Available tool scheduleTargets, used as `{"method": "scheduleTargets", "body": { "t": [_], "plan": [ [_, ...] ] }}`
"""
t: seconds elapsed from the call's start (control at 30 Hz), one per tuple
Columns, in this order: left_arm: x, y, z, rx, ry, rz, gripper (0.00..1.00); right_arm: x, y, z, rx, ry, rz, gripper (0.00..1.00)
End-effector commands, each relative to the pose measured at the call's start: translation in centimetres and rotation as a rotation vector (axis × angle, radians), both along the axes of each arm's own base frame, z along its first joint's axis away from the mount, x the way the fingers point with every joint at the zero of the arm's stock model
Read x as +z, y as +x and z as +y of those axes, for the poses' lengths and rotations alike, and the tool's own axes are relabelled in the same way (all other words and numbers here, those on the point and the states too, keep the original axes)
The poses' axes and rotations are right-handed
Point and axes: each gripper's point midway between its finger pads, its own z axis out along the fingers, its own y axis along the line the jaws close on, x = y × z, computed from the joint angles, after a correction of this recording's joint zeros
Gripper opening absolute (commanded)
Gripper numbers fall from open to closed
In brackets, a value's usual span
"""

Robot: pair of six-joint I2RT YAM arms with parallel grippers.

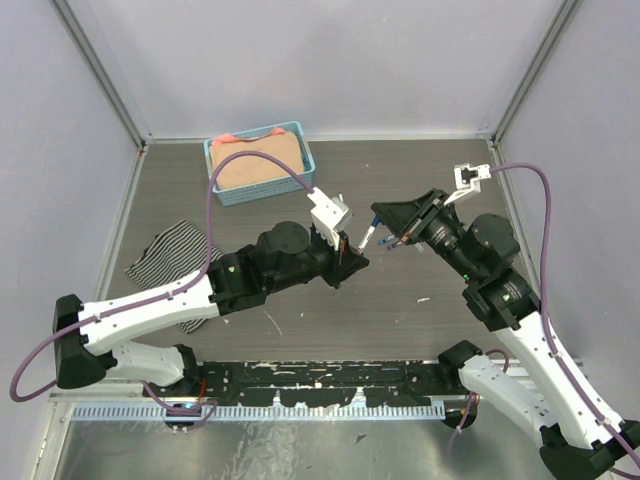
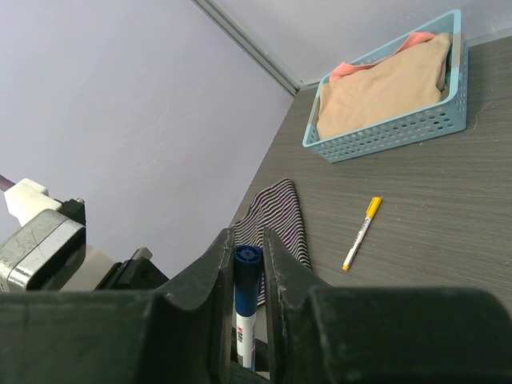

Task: Insert the pens into the pen caps
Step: Insert the pen cap onto the pen.

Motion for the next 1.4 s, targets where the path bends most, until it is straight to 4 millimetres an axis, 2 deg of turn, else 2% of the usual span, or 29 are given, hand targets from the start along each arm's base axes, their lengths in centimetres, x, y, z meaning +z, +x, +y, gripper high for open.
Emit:
{"method": "scheduleTargets", "body": {
  "t": [0.0, 0.07, 0.13, 0.37, 0.53, 0.67, 0.8, 0.97, 1.1, 1.2, 1.37],
  "plan": [
    [4.0, 1.1, 0.1, 0.047, -0.076, -0.071, 0.00, -0.8, 0.0, -0.2, -0.011, -0.013, 0.004, 0.00],
    [4.9, 1.5, 0.2, 0.068, -0.094, -0.084, 0.00, -1.4, 0.0, -0.2, -0.011, -0.021, 0.006, 0.00],
    [4.4, 2.1, -0.4, 0.089, -0.079, -0.085, 0.00, -1.9, 0.1, 0.0, -0.003, -0.029, 0.013, 0.00],
    [6.3, 2.3, -1.7, 0.064, -0.098, -0.109, 0.00, -3.7, 0.0, 0.7, 0.035, -0.046, 0.064, 0.00],
    [7.9, 3.1, -1.1, 0.117, -0.137, -0.140, 0.00, -5.3, -0.2, 0.3, 0.024, -0.091, 0.107, 0.00],
    [9.6, 3.4, -0.7, 0.139, -0.175, -0.169, 0.00, -7.5, -0.9, 0.7, 0.026, -0.123, 0.157, 0.00],
    [11.6, 3.6, -0.5, 0.153, -0.215, -0.202, 0.00, -10.5, -2.4, 2.3, 0.046, -0.169, 0.219, 0.00],
    [14.9, 3.9, -0.1, 0.170, -0.280, -0.258, 0.00, -13.6, -5.2, 5.6, 0.081, -0.214, 0.270, 0.00],
    [17.4, 3.9, 0.7, 0.192, -0.330, -0.304, 0.00, -15.0, -6.4, 6.7, 0.068, -0.201, 0.296, 0.00],
    [18.4, 4.1, 1.4, 0.216, -0.346, -0.326, 0.00, -16.3, -7.5, 7.4, 0.070, -0.213, 0.315, 0.00],
    [19.1, 4.1, 1.9, 0.225, -0.361, -0.336, 0.00, -17.4, -8.8, 9.2, 0.092, -0.231, 0.327, 0.00]
  ]
}}
